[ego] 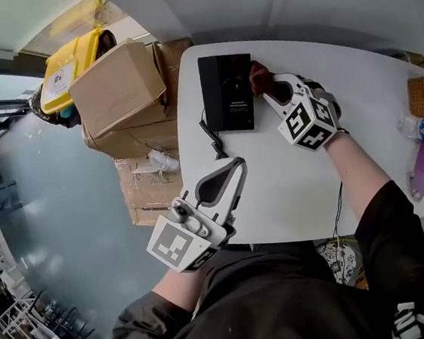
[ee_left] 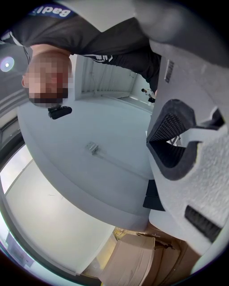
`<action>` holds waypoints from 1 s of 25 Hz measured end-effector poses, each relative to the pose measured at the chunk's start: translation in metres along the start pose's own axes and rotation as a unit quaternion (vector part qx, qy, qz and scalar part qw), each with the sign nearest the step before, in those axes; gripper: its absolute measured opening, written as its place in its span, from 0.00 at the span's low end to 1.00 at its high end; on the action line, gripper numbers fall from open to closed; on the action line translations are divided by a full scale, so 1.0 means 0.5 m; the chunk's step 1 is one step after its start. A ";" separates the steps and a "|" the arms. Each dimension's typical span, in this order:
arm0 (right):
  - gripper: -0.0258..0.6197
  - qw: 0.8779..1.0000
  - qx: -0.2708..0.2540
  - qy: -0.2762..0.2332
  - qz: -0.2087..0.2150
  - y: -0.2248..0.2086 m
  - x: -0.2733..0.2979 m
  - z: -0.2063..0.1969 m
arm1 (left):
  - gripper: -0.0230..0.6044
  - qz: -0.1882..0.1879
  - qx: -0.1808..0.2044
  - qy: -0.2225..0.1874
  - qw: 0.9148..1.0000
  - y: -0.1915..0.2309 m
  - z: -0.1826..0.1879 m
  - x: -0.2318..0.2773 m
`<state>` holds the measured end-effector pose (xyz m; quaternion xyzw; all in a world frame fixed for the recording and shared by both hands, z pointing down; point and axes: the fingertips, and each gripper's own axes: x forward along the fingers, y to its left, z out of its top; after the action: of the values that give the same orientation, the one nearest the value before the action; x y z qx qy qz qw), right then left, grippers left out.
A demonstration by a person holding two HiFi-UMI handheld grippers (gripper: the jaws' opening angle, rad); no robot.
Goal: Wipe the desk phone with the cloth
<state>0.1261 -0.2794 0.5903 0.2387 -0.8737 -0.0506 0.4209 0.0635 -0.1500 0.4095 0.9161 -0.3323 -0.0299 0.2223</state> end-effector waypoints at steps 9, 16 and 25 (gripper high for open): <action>0.16 0.997 -0.053 0.034 0.035 0.142 -0.024 -0.032 | 0.04 -0.016 -0.008 0.000 1.000 -0.037 -0.010 -0.021; 0.16 0.995 -0.064 0.050 0.060 0.209 -0.053 -0.043 | 0.04 -0.034 0.000 -0.013 0.999 -0.072 -0.009 -0.042; 0.16 0.999 0.005 0.035 -0.025 -0.073 -0.128 0.034 | 0.04 -0.021 0.012 -0.014 1.000 -0.075 0.038 -0.064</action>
<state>0.1610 -0.2840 0.5232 0.2643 -0.8523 -0.0481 0.4488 0.0570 -0.1120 0.3735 0.9250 -0.3162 -0.0432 0.2062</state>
